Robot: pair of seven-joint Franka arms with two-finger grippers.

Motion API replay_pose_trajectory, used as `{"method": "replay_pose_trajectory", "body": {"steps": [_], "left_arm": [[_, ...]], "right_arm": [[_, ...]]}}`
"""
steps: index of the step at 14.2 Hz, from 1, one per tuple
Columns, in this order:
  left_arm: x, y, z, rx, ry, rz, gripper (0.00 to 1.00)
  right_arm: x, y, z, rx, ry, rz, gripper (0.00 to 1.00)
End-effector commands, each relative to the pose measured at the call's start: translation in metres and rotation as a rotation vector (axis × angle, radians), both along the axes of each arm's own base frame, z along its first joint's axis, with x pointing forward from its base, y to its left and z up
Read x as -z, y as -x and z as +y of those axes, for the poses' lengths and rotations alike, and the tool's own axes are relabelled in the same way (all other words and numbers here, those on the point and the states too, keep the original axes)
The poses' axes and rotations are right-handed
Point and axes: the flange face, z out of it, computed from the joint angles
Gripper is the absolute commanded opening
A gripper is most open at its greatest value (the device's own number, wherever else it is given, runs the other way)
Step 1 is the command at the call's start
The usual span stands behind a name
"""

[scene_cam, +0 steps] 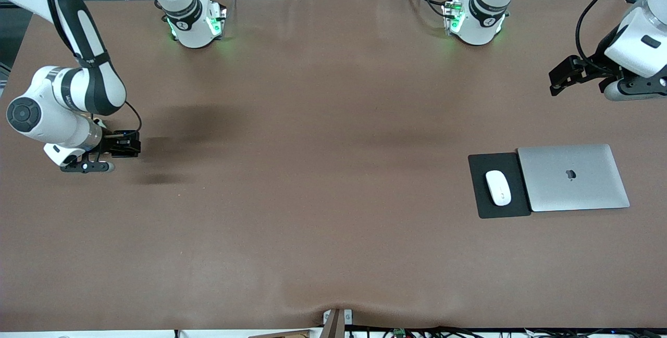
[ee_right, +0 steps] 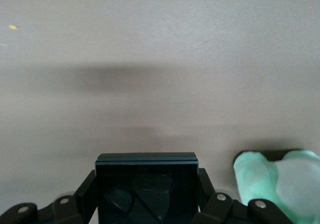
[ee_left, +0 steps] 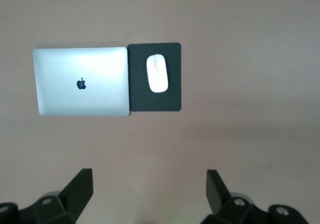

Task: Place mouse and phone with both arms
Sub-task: 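Lower the phone beside the green plush toy and open the right gripper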

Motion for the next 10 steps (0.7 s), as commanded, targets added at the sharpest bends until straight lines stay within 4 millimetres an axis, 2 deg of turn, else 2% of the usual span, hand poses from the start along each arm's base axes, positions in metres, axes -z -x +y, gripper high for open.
{"method": "replay_pose_trajectory", "body": {"steps": [1, 5, 9, 10], "left_arm": [[-0.004, 0.008, 0.001, 0.004, 0.012, 0.003, 1.0], [-0.006, 0.009, 0.001, 0.004, 0.012, 0.001, 1.0], [-0.006, 0.008, 0.0, 0.005, 0.014, 0.003, 1.0], [-0.006, 0.008, 0.001, 0.004, 0.014, 0.003, 1.0]], "right_arm": [[0.021, 0.001, -0.013, -0.017, -0.01, -0.003, 0.0], [0.048, -0.003, -0.024, -0.004, -0.009, -0.031, 0.0], [0.059, -0.004, -0.024, -0.009, -0.009, -0.041, 0.01], [0.061, -0.003, -0.025, -0.008, -0.008, -0.037, 0.33]]}}
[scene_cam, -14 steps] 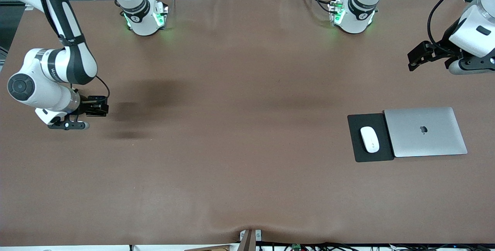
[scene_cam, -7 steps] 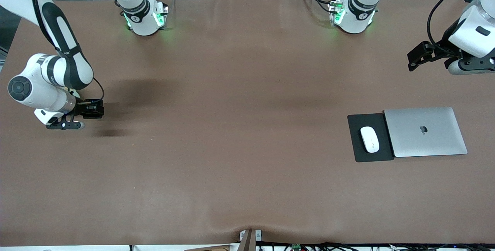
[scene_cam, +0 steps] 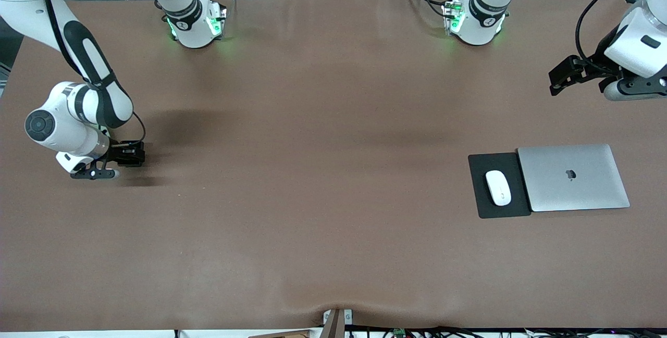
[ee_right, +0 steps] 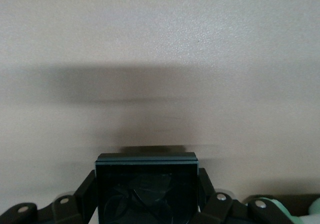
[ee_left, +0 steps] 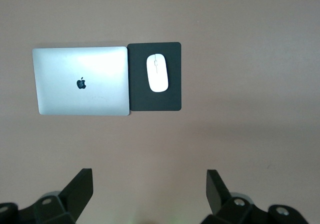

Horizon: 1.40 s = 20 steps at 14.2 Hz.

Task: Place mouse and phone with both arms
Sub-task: 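Lower the phone beside the green plush toy and open the right gripper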

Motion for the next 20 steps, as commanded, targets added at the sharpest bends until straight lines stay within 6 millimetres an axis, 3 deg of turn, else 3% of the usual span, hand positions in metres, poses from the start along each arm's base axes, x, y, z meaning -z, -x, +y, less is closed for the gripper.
{"method": "replay_pose_trajectory", "body": {"steps": [1, 2, 4, 7, 10, 13, 17, 20], "left_arm": [[-0.006, 0.008, 0.001, 0.002, 0.014, 0.001, 1.0], [-0.006, 0.008, 0.001, 0.002, 0.014, 0.003, 1.0], [-0.007, 0.009, 0.0, 0.004, 0.014, 0.001, 1.0], [-0.007, 0.009, 0.0, 0.005, 0.013, 0.004, 1.0], [-0.01, 0.011, 0.001, 0.016, 0.014, 0.003, 1.0], [-0.012, 0.012, 0.002, 0.017, 0.013, 0.005, 1.0], [-0.012, 0.012, 0.004, 0.017, 0.015, 0.013, 1.0], [-0.016, 0.01, 0.005, 0.014, 0.016, 0.005, 1.0]], "right_arm": [[-0.002, -0.003, -0.005, -0.013, 0.001, -0.006, 0.93], [-0.002, -0.003, -0.004, -0.011, 0.0, 0.0, 1.0], [-0.004, -0.004, 0.0, -0.012, 0.0, 0.003, 1.0], [-0.031, -0.015, 0.005, -0.022, 0.006, -0.001, 1.0], [-0.085, -0.045, 0.009, -0.024, -0.001, 0.102, 1.0], [-0.149, -0.064, 0.029, -0.053, 0.009, 0.116, 1.0], [-0.239, -0.056, 0.076, -0.089, -0.018, 0.03, 1.0], [-0.28, -0.045, 0.092, -0.069, -0.095, 0.011, 1.0]]}}
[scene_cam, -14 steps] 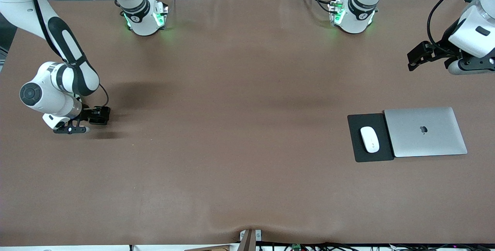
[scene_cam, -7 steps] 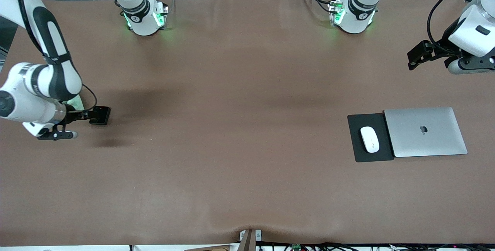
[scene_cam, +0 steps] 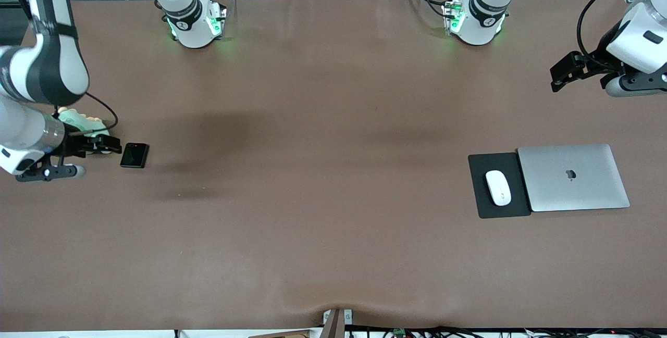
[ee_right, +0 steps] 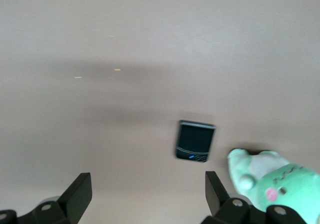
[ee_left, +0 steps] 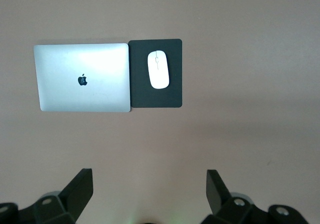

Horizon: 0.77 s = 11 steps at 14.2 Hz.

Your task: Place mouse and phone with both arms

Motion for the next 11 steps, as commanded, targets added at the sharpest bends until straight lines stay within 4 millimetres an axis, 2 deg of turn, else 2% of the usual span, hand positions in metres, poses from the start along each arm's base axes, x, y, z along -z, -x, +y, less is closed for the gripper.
{"method": "replay_pose_trajectory", "body": {"steps": [1, 4, 6, 8, 11], "left_arm": [[-0.015, 0.004, 0.003, 0.014, 0.018, -0.01, 1.0], [-0.017, 0.001, 0.003, 0.012, 0.018, -0.016, 1.0], [-0.017, 0.0, 0.003, 0.012, 0.018, -0.016, 1.0], [-0.017, 0.0, 0.003, 0.014, 0.018, -0.016, 1.0], [-0.017, 0.0, 0.002, 0.016, 0.02, -0.016, 1.0]], "right_arm": [[-0.042, 0.013, 0.013, 0.004, -0.036, -0.004, 1.0], [-0.103, 0.016, 0.024, 0.009, -0.034, 0.033, 1.0], [-0.124, 0.02, 0.033, -0.006, -0.024, 0.043, 1.0], [-0.155, 0.033, 0.042, 0.036, -0.01, 0.004, 1.0], [-0.175, 0.043, 0.055, 0.106, 0.0, 0.012, 1.0]]}}
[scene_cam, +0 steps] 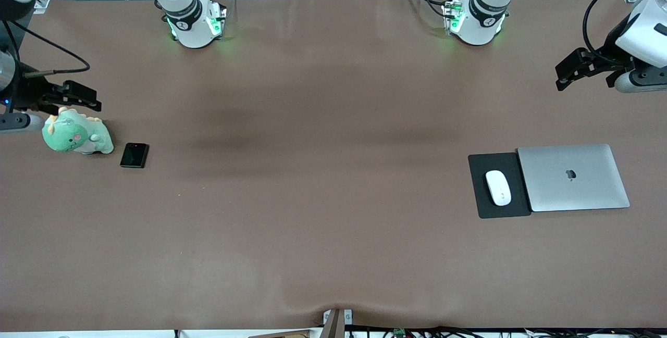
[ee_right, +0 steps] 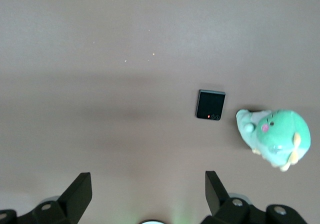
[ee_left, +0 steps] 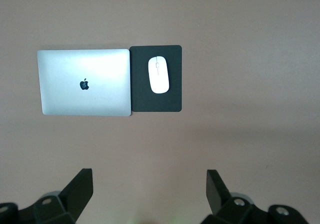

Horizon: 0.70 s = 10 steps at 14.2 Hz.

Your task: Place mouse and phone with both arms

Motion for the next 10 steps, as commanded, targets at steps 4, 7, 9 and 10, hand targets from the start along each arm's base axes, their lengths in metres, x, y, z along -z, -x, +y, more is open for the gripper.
{"method": "replay_pose_trajectory", "body": {"steps": [4, 7, 9, 10], "left_arm": [[-0.006, 0.001, 0.001, 0.018, 0.016, 0.008, 1.0], [-0.005, 0.001, 0.001, 0.018, 0.016, 0.01, 1.0], [-0.006, 0.001, 0.001, 0.018, 0.016, 0.008, 1.0], [-0.006, 0.001, 0.001, 0.018, 0.016, 0.008, 1.0]], "right_arm": [[-0.044, 0.02, 0.009, 0.043, 0.003, -0.037, 1.0], [-0.042, 0.019, 0.004, 0.055, -0.009, -0.041, 1.0], [-0.043, 0.018, 0.003, 0.058, -0.014, -0.047, 1.0], [-0.042, 0.018, 0.004, 0.057, -0.014, -0.046, 1.0]]}}
